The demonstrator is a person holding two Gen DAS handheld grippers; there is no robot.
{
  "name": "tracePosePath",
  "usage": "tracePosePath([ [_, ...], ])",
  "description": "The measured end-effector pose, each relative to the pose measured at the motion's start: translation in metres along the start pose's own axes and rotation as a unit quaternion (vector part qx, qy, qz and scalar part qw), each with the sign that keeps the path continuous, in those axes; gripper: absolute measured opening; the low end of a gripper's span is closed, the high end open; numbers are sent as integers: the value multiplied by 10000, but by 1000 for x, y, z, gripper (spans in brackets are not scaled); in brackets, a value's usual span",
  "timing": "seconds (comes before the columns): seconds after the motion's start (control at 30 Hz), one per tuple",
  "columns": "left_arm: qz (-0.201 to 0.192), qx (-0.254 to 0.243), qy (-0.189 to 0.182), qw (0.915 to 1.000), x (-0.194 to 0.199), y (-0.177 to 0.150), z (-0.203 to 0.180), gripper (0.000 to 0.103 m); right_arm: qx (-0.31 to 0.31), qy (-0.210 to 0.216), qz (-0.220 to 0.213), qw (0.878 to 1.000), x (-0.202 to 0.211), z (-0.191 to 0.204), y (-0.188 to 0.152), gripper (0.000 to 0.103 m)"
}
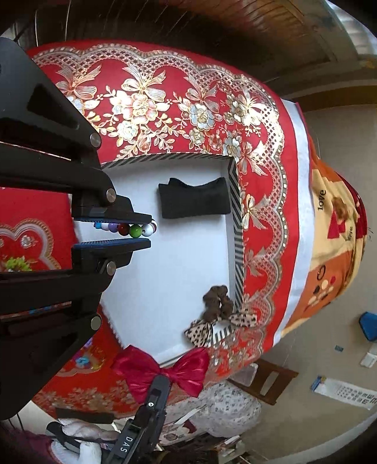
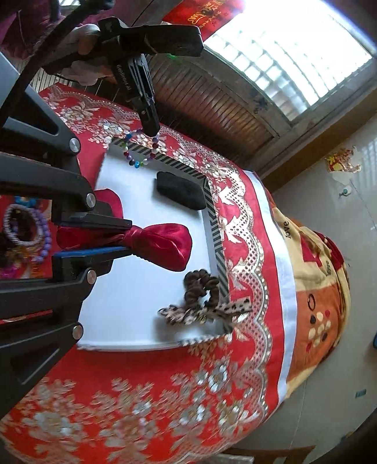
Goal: Organize jewelry
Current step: 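Carry the multicolor bead bracelet with the left tool while the right tool carries the red bow into the tray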
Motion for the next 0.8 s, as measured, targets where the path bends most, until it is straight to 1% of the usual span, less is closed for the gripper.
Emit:
tracePosePath([
  [0.17,68,106,126,9998,-18,7,9,8,84,84,141,9998,-34,-2,21,10],
  [0.33,192,366,164,9990,-36,9,22,8,142,133,296,9994,-69,-5,40,10],
  [0.53,363,642,212,9971,-56,8,35,8,44,153,528,9985,-116,-22,60,10],
  [0.63,436,679,263,9964,-65,6,37,8,27,202,640,9977,-137,-29,67,10],
  [0.8,479,692,383,9957,-72,5,40,8,-12,84,789,9969,-165,-43,73,10],
])
Point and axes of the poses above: each gripper's, at about its wrist camera, not at the fingertips, and x roughly against the way its jaws point, z to its left, y to its top, the point moved 6 cm from there along -x, roughly the way its jaws point, and after that the axes turned 9 degrees about x, right-handed, at the moved point
